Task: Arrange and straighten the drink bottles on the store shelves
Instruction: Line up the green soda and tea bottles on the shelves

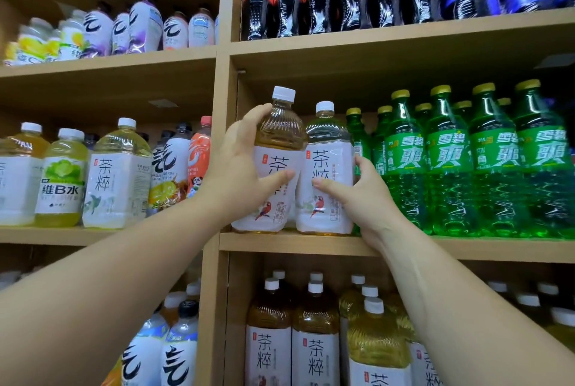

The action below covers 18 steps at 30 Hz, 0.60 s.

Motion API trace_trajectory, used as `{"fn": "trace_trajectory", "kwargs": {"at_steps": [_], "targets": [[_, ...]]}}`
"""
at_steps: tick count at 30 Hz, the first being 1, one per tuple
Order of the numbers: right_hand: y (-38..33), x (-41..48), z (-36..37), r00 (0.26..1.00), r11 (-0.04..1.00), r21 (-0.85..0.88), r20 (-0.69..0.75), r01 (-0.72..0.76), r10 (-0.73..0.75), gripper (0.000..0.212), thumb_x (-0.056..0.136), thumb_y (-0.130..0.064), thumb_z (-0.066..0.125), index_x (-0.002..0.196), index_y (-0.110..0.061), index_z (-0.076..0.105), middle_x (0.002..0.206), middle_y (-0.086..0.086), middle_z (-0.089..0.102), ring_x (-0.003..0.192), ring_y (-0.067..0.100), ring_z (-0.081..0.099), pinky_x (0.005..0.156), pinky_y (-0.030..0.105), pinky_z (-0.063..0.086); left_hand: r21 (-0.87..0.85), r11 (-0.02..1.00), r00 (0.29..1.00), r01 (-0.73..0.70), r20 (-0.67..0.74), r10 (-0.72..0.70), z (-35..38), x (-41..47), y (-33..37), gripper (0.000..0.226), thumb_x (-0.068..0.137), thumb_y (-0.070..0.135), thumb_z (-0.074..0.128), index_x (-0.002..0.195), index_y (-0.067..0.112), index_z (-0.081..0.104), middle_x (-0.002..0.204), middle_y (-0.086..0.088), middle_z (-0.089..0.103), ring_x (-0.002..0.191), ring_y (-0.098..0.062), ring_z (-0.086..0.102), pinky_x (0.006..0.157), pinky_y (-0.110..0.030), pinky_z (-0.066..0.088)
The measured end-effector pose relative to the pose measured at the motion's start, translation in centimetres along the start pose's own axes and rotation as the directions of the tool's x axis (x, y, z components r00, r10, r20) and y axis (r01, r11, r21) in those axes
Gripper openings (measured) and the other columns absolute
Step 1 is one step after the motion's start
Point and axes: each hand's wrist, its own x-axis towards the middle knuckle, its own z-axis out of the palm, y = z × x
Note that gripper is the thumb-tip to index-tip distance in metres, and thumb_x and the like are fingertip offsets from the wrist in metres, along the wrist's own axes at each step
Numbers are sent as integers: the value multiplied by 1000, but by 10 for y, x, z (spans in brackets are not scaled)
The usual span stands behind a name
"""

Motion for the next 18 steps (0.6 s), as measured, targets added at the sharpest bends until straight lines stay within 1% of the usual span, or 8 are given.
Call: {"fn": "trace_trajectory", "kwargs": {"at_steps": [2,3,5,6,8,11,15,18], "targets": [[-2,-2,-1,1000,1000,9,5,4,-4,94,58,-50,91,140,-28,49,121,-5,72,102,16,74,86,47,62,-19,1000,1000,11,24,-11,-3,0,4,95,83,28,83,151,47,19,134,7,34,124,-11,41,103,-36,48],[-3,-3,-1,1000,1000,12,12,6,-6,87,65,-47,90,140,-28,49,121,-5,71,102,16,74,87,47,62,-29,999,999,15,31,-14,-5,0,6,94,84,27,83,149,50,19,132,8,33,125,-13,43,103,-39,51],[-3,-4,-2,999,1000,25,31,12,-12,67,79,-36,87,134,-29,50,120,-4,71,101,16,75,88,46,62,-25,1000,1000,-10,23,10,-9,-2,10,93,83,27,83,148,51,22,136,5,35,128,-17,44,105,-43,50],[-3,-4,-2,999,999,33,37,13,-15,60,82,-32,85,131,-31,50,119,-4,72,100,15,75,88,45,63,-13,999,999,-31,11,31,-12,-5,12,93,82,27,84,149,49,24,138,3,36,129,-17,42,106,-42,49],[-4,-5,-2,999,999,32,39,17,-19,53,84,-30,83,126,-33,50,117,-4,72,99,14,75,87,44,63,-4,998,998,-68,-8,68,-16,-12,16,93,81,25,85,149,47,26,139,2,37,130,-16,41,107,-39,47],[-4,-4,-1,999,999,37,36,14,-16,53,84,-31,83,126,-33,50,118,-5,72,100,15,75,87,45,63,-53,995,995,-88,-50,85,-26,-20,23,94,79,21,87,149,46,30,134,5,38,127,-12,44,107,-39,48],[-4,-6,0,999,999,39,33,19,-20,58,86,-30,82,134,-27,50,122,-2,71,101,15,74,87,45,63,-123,992,995,-3,-104,-10,-44,-32,28,93,76,25,89,146,52,34,133,8,42,125,-9,50,103,-42,53],[-7,-10,0,998,998,35,-5,58,-58,73,87,-28,81,147,-27,40,130,-3,67,108,13,71,89,41,62,-192,980,992,48,-103,-68,-60,-56,25,95,72,27,91,145,54,37,135,9,48,126,-13,54,102,-48,53]]}}
